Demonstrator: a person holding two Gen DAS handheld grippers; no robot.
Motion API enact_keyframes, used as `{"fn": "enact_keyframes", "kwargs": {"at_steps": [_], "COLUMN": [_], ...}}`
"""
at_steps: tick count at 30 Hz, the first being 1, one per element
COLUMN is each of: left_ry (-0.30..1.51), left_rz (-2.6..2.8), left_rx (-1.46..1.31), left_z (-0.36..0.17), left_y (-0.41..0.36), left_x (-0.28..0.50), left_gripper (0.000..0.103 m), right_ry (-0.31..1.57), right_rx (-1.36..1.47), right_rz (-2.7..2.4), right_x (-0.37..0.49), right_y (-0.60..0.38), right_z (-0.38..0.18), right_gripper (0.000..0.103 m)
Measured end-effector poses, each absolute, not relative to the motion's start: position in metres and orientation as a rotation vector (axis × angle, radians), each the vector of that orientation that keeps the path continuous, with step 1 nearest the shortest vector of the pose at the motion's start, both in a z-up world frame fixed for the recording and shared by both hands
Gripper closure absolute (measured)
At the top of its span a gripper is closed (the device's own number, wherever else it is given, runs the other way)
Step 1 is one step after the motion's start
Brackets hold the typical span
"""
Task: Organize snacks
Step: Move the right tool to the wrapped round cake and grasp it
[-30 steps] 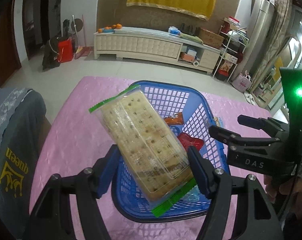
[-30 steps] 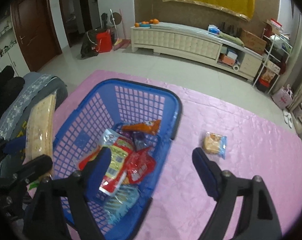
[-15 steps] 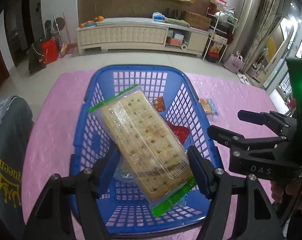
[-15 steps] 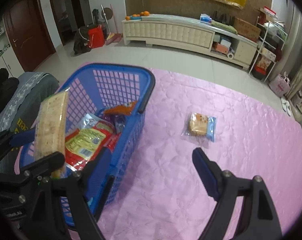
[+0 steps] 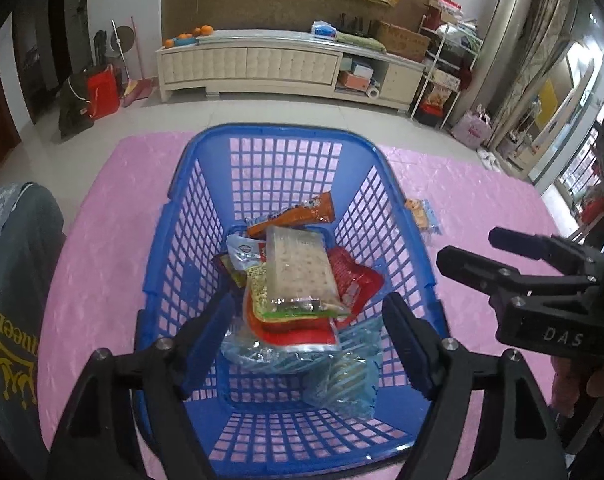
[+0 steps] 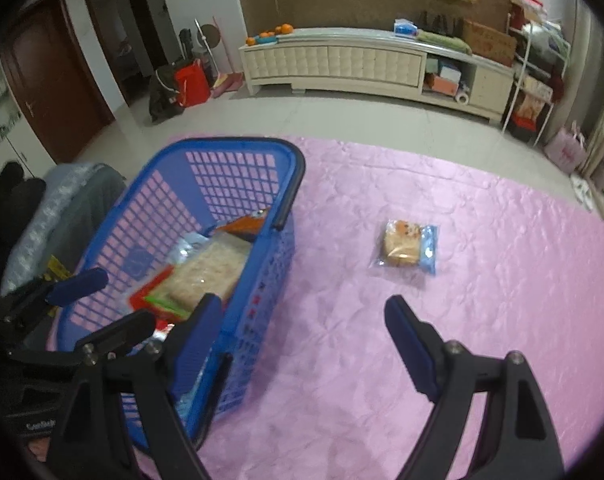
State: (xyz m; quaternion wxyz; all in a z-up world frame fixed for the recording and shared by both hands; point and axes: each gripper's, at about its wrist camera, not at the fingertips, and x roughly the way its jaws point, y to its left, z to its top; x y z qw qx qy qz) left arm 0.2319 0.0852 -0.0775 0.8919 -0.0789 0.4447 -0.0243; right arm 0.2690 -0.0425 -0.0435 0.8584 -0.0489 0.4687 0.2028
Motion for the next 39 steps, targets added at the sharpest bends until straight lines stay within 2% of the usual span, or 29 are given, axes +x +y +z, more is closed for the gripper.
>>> {"fn": "enact_keyframes", "kwargs": {"at_steps": [14, 21, 27, 28, 29, 32, 34, 39], "left_ry": [0.927, 0.931, 1.002, 1.022, 1.039, 1.047, 1.059, 1.135], "left_rz": [-0.031, -0.043, 0.0, -0.014, -0.015, 0.026, 0.055, 0.092], "left_rx": [-0.165, -0.18, -0.192, -0.185, -0.17, -0.131, -0.129, -0.158], "left_z": [-0.04, -0.034, -0.044, -0.048, -0.051, -0.057, -0.062, -0.083], "left_y": [0.082, 0.081, 0.088, 0.087, 0.086, 0.086, 0.088, 0.092], "left_x": [0.22, 0.238, 0.274, 0.283, 0.29, 0.304, 0.316, 0.342], "left_gripper": [0.028, 0.027, 0.012, 0.003, 0.0, 0.0, 0.0, 0.0], "right_ry": [0.938, 0.973, 1.071, 1.09, 1.102, 1.136, 1.15, 1.206], "right_rx": [-0.116, -0.114, -0.091, -0.092, -0.095, -0.102, -0.11, -0.114], "right_rz": [0.41, 0.325, 0.279, 0.276, 0.275, 0.279, 0.273, 0.24], "right_x": [0.25, 0.267, 0.307, 0.315, 0.321, 0.341, 0.356, 0.387], "right_y": [-0.06, -0.077, -0.084, -0.083, -0.082, -0.079, -0.076, -0.075], "right_z": [0.006, 0.004, -0.016, -0.021, -0.025, -0.04, -0.052, -0.084], "right_gripper": [0.017, 0.014, 0.01, 0.01, 0.008, 0.006, 0.001, 0.0]}}
